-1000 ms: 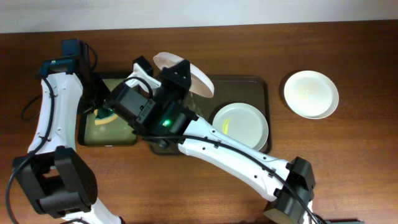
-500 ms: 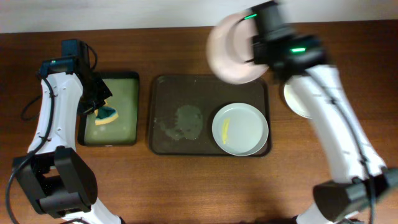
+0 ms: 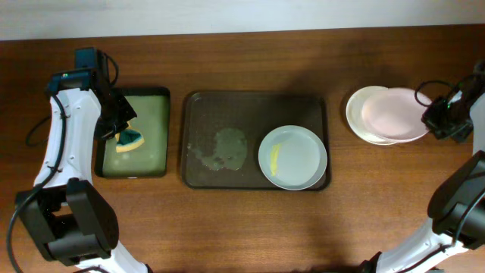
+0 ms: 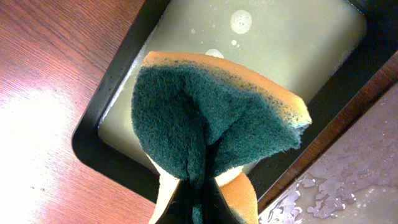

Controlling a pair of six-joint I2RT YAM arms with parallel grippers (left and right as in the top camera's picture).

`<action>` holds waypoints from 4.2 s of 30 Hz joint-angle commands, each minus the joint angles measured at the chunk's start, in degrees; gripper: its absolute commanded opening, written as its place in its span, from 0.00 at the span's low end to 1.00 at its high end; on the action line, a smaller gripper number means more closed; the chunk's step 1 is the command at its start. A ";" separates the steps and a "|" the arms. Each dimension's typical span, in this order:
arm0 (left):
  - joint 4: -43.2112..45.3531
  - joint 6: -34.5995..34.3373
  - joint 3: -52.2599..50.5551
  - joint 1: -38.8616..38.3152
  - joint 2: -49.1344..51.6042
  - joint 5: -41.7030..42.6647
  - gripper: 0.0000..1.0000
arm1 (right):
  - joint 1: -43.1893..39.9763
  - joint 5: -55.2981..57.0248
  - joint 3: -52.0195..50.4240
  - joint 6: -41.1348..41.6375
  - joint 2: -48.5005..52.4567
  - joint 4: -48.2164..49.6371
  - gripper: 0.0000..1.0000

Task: Clean dirty plates on tray and stack at the side
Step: 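Carry the pink plate right and stack it on the white plate, then move the right gripper to grasp the rim of the grey-blue plate, then scrub the grey-blue plate with the sponge in the left gripper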

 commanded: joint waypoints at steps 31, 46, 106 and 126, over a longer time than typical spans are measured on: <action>1.18 -0.44 -0.48 0.15 -0.59 0.17 0.00 | -1.31 5.46 -1.92 13.11 -0.46 -0.33 0.04; 1.18 -0.24 -0.48 0.15 -0.59 0.17 0.00 | 4.74 -1.51 -8.41 8.70 1.53 11.41 0.04; 5.20 6.14 -1.18 -17.99 -0.59 12.35 0.00 | 37.70 -15.02 -28.57 -0.17 -1.36 16.70 0.11; 25.59 -6.78 -14.58 -36.02 1.36 13.68 0.00 | 48.11 -6.49 -27.39 2.40 -1.36 24.63 0.04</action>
